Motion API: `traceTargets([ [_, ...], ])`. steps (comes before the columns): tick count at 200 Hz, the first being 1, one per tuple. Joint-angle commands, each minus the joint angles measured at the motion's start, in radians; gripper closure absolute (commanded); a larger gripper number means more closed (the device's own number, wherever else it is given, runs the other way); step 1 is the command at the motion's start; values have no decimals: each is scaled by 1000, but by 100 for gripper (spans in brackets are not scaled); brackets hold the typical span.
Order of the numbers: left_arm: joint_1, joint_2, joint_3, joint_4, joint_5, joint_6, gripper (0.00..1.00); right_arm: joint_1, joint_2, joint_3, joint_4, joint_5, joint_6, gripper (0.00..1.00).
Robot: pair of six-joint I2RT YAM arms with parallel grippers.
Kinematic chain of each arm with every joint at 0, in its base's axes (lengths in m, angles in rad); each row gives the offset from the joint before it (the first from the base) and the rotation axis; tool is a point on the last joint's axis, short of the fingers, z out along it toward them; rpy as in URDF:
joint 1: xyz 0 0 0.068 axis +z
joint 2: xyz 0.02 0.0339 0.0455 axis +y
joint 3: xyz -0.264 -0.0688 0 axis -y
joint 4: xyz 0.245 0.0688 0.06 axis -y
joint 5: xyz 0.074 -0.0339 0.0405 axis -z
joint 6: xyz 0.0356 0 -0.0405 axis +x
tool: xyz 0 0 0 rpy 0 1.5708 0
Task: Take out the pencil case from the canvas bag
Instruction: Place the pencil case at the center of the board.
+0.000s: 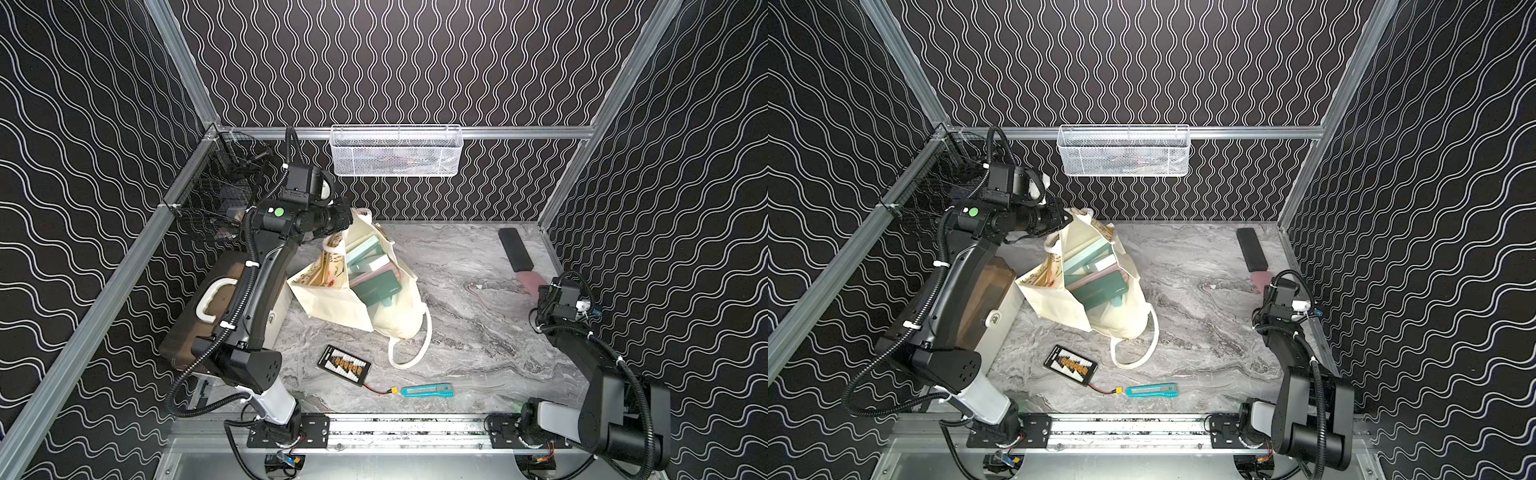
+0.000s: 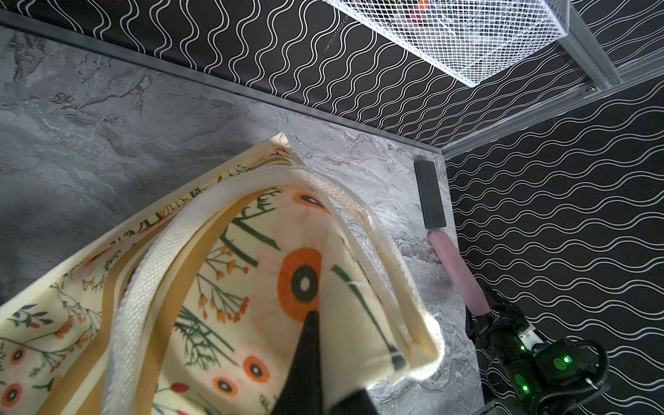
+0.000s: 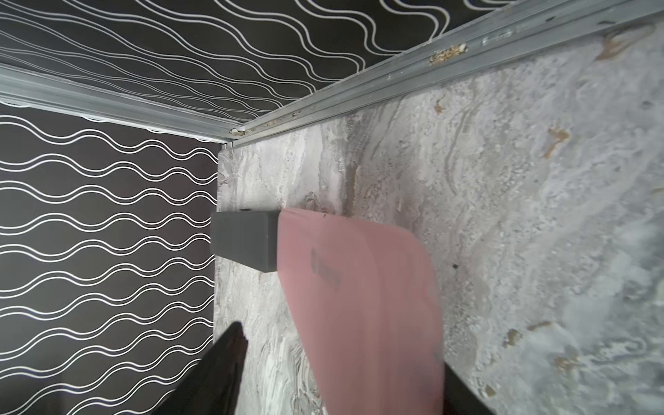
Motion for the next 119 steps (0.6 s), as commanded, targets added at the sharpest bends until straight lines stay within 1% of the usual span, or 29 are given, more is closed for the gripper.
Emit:
traceTargets([
  [1, 2, -23, 4, 129, 28, -3, 100, -1, -1, -14, 14, 17, -21, 27],
  [26, 2, -29, -3, 128, 28, -1, 100, 0, 6, -25, 8, 23, -43, 26],
  [52, 2, -34, -17, 136, 40, -4, 100, -3, 18, -24, -22, 23, -56, 23],
  [77, 2, -38, -25, 141, 46, -8, 100, -2, 25, -21, -59, 25, -78, 11],
  [102, 2, -38, -23, 141, 47, -8, 100, -5, 27, -10, -106, 27, -99, 5],
  [119, 2, -36, -22, 143, 52, -8, 100, -5, 31, 12, -173, 48, -107, 3],
])
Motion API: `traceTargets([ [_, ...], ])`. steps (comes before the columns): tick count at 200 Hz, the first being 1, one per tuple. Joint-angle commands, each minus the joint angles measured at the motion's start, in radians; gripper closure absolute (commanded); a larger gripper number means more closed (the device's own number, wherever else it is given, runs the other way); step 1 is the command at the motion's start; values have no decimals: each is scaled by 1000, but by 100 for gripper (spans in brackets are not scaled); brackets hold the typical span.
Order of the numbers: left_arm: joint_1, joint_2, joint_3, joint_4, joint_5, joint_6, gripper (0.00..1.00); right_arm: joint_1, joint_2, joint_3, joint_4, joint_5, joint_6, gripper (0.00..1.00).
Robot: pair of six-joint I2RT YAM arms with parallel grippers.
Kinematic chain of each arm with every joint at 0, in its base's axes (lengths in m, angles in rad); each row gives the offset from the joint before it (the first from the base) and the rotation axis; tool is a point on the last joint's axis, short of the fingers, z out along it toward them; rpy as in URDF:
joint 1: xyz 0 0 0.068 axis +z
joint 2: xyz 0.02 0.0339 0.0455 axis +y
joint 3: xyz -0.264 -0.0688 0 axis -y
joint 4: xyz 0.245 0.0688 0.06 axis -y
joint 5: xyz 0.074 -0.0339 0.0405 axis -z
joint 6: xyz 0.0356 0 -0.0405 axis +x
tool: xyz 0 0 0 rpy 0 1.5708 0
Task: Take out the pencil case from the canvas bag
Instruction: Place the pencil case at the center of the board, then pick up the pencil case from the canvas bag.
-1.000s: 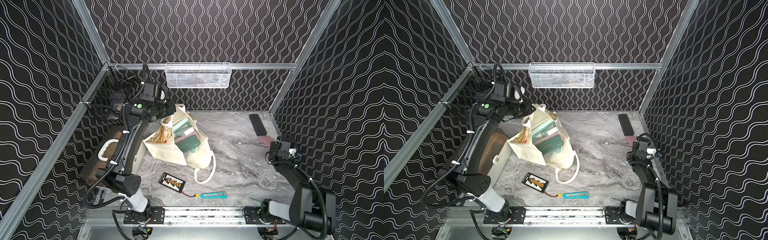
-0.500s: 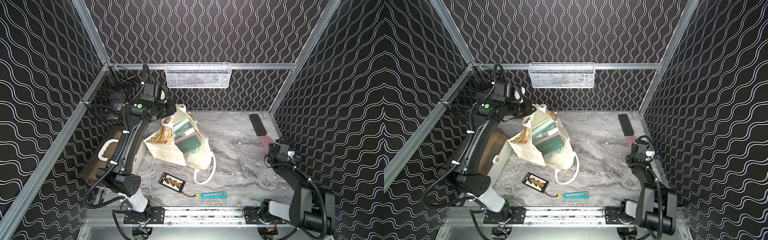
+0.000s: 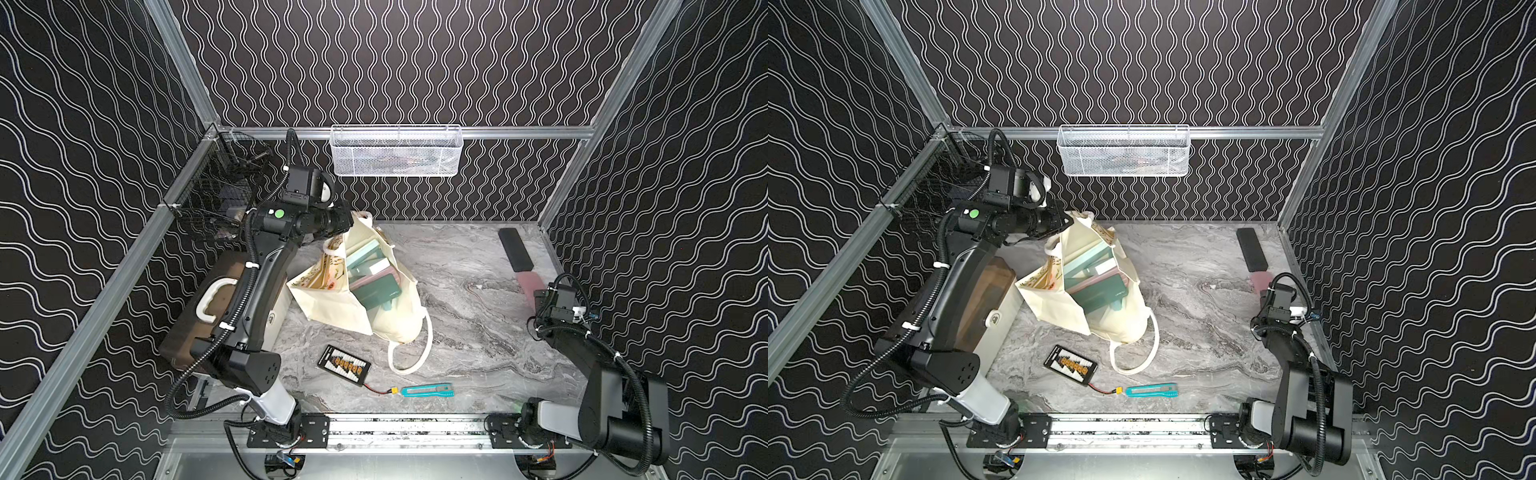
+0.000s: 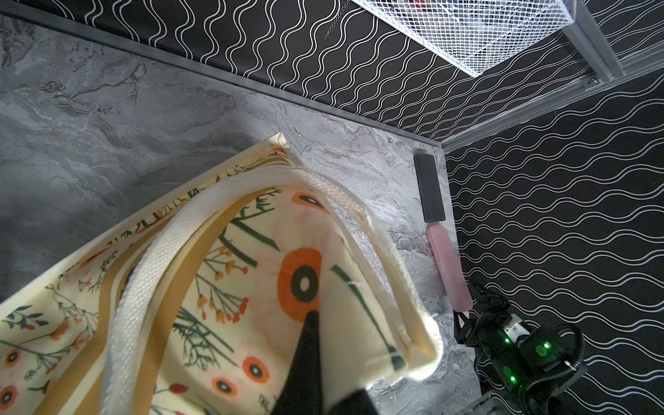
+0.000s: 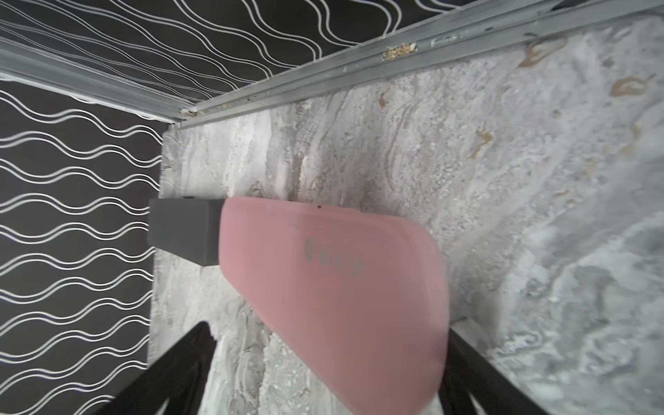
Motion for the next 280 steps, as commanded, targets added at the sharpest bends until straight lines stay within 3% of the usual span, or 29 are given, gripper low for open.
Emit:
traceTargets([
  [1, 2, -21, 8, 140, 35, -8, 100, -1, 4, 27, -91, 39, -22, 3],
  [58, 2, -6, 25, 144, 56, -10, 100, -4, -48, 61, -192, 113, -143, 1],
  [97, 2, 18, 52, 183, 146, 20, 100, 24, -121, 101, -107, -36, -428, 4],
  [125, 2, 41, 66, 214, 204, 38, 100, 139, -143, 151, -108, -61, -607, 6],
  [173, 2, 86, 86, 220, 251, 54, 100, 386, -207, 219, -70, -255, -905, 9],
  [193, 1, 102, 90, 219, 262, 56, 100, 458, -223, 250, -53, -405, -1018, 10],
  [237, 2, 132, 119, 198, 275, 68, 100, 650, -229, 373, -145, -596, -1286, 12],
  [253, 1, 141, 128, 196, 278, 69, 100, 734, -229, 401, -177, -674, -1405, 18],
  [280, 0, 153, 136, 182, 276, 68, 100, 839, -187, 487, -290, -727, -1554, 21],
])
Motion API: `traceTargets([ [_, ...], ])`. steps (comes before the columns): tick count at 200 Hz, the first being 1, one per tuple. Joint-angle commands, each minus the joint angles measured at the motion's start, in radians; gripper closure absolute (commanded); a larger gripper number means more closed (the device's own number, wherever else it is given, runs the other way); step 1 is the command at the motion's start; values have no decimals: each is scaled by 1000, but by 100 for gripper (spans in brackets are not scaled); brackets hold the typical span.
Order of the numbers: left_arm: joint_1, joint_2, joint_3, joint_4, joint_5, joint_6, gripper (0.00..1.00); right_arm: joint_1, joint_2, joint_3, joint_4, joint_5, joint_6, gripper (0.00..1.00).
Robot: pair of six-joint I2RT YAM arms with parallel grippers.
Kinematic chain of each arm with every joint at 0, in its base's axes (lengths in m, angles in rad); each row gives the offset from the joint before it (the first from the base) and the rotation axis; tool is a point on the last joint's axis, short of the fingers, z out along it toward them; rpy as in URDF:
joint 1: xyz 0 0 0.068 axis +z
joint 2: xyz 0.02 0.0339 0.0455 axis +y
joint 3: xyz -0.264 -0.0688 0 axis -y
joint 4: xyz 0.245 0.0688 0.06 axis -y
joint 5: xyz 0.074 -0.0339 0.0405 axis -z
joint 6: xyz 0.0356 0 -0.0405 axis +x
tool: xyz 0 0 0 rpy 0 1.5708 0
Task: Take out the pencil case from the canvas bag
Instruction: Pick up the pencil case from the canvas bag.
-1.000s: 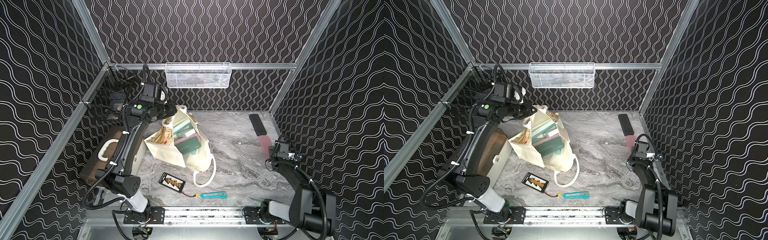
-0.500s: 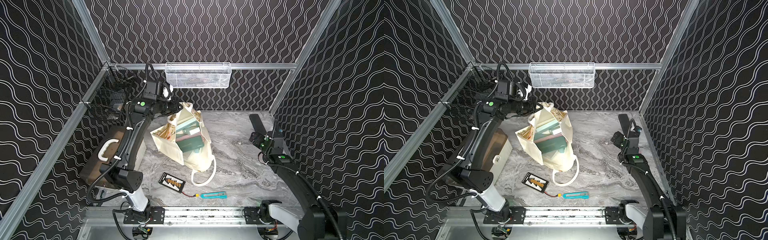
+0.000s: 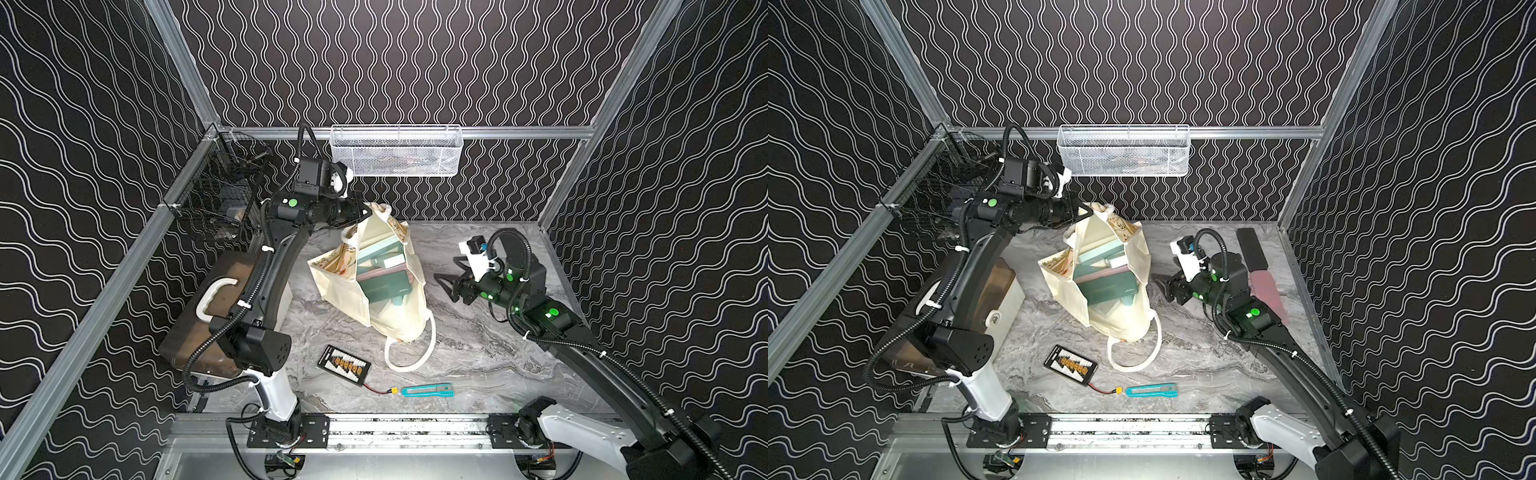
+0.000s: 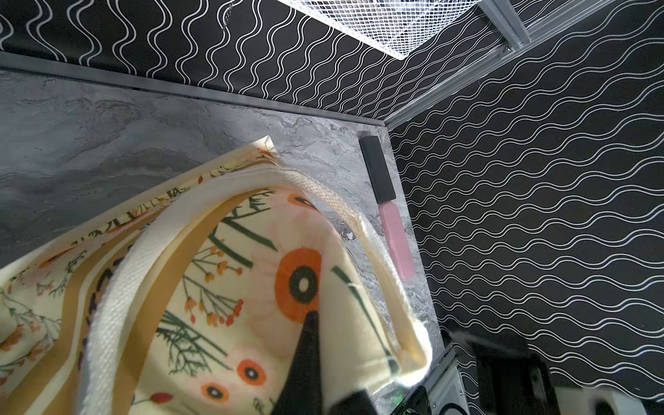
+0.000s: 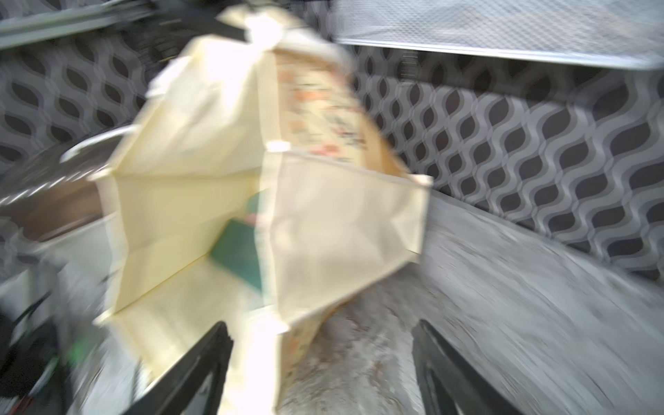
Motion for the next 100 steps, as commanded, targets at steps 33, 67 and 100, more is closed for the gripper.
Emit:
traceTargets([
  [33, 1, 9, 21, 100, 51, 10, 100, 193, 161, 210, -294, -61, -390, 21],
  [67, 0, 18, 45, 77, 49, 17, 100, 274, 290, 305, -389, 5, -489, 20],
  [100, -1, 19, 48, 71, 54, 21, 100, 316, 400, 350, -415, 98, -557, 16],
])
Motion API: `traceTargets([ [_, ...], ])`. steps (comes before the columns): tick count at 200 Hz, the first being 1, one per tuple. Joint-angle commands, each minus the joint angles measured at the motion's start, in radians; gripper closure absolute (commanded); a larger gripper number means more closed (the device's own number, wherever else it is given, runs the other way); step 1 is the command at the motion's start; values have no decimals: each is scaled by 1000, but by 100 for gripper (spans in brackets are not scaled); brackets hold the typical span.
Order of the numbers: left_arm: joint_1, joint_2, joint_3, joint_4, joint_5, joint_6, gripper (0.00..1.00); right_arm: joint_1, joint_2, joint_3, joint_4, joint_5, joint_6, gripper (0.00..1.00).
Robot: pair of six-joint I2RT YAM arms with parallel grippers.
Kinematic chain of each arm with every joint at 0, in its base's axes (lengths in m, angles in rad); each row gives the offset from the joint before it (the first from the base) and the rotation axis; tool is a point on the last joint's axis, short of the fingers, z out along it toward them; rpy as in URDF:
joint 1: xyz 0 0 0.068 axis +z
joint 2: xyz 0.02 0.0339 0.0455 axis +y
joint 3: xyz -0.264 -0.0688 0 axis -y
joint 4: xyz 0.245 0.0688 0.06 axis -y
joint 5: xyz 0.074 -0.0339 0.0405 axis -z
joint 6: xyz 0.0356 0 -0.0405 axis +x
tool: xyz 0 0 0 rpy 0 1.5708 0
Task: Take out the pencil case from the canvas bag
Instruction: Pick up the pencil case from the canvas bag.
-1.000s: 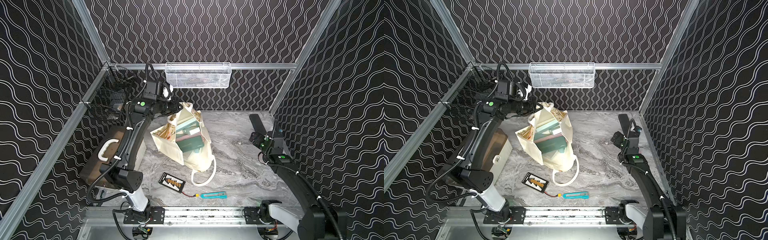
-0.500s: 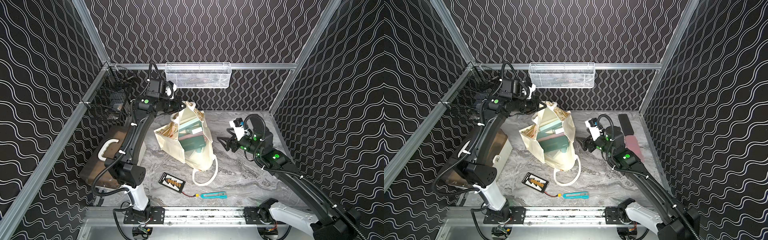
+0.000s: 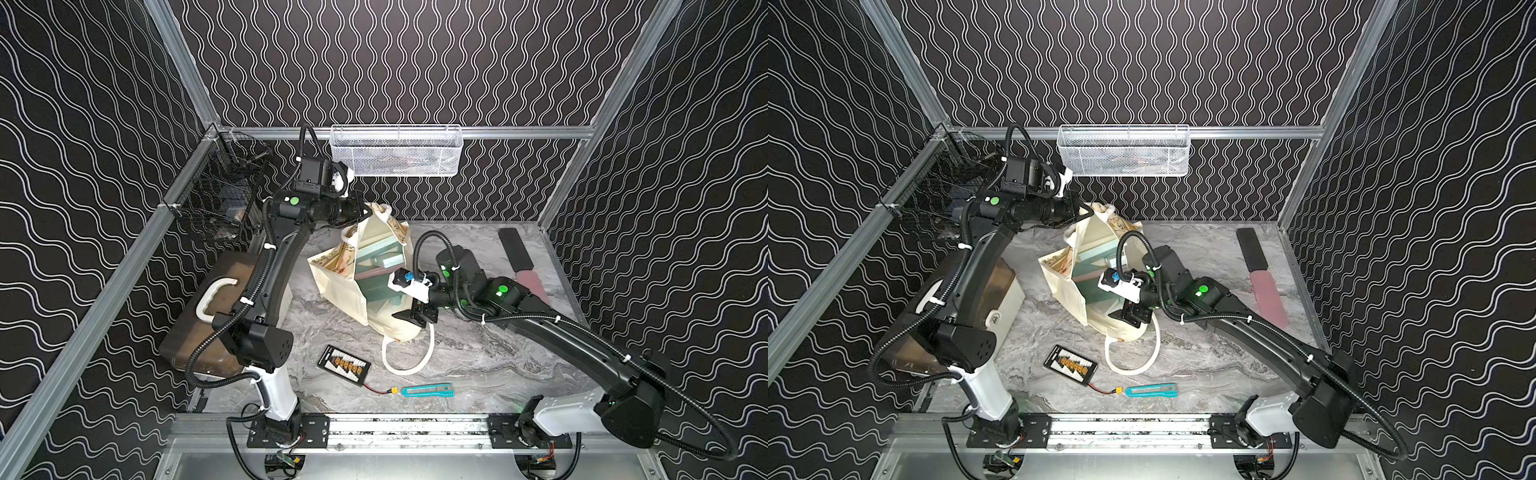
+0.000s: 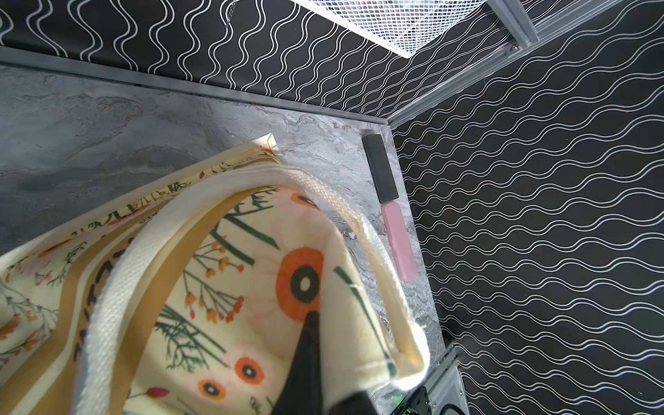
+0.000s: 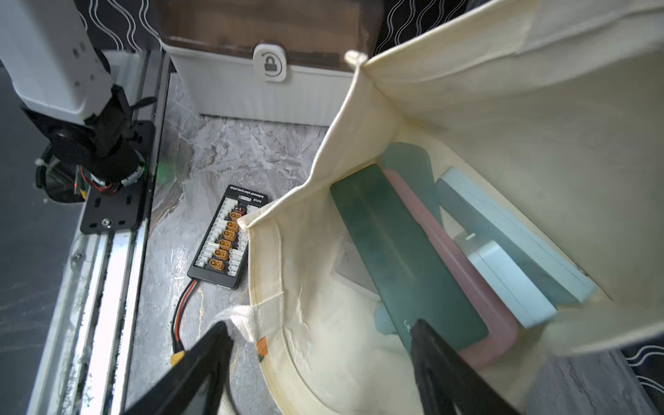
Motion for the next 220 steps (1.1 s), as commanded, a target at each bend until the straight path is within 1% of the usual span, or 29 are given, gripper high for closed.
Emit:
traceTargets([
  [1, 0, -1, 22, 98, 56, 21, 100, 19, 54, 18, -58, 80, -106, 16],
  [50, 0, -2, 27, 80, 75, 40, 100, 20, 182, 27, 21, 187, -166, 15],
  [72, -1, -4, 22, 84, 106, 50, 100, 18, 207, 19, 70, 217, -197, 15],
  [96, 0, 5, 41, 65, 123, 67, 100, 18, 223, -1, 125, 235, -232, 17],
  [127, 0, 12, 57, 52, 144, 86, 100, 18, 248, 20, 123, 251, -218, 22],
  [141, -1, 16, 68, 39, 149, 95, 100, 17, 257, 23, 127, 296, -217, 22],
  [163, 0, 14, 66, 30, 150, 106, 100, 18, 267, 8, 176, 422, -224, 22],
  [183, -1, 11, 57, 38, 158, 106, 100, 20, 263, -15, 220, 479, -260, 17],
  [220, -1, 26, 78, 26, 173, 107, 100, 23, 270, -8, 242, 507, -323, 8],
])
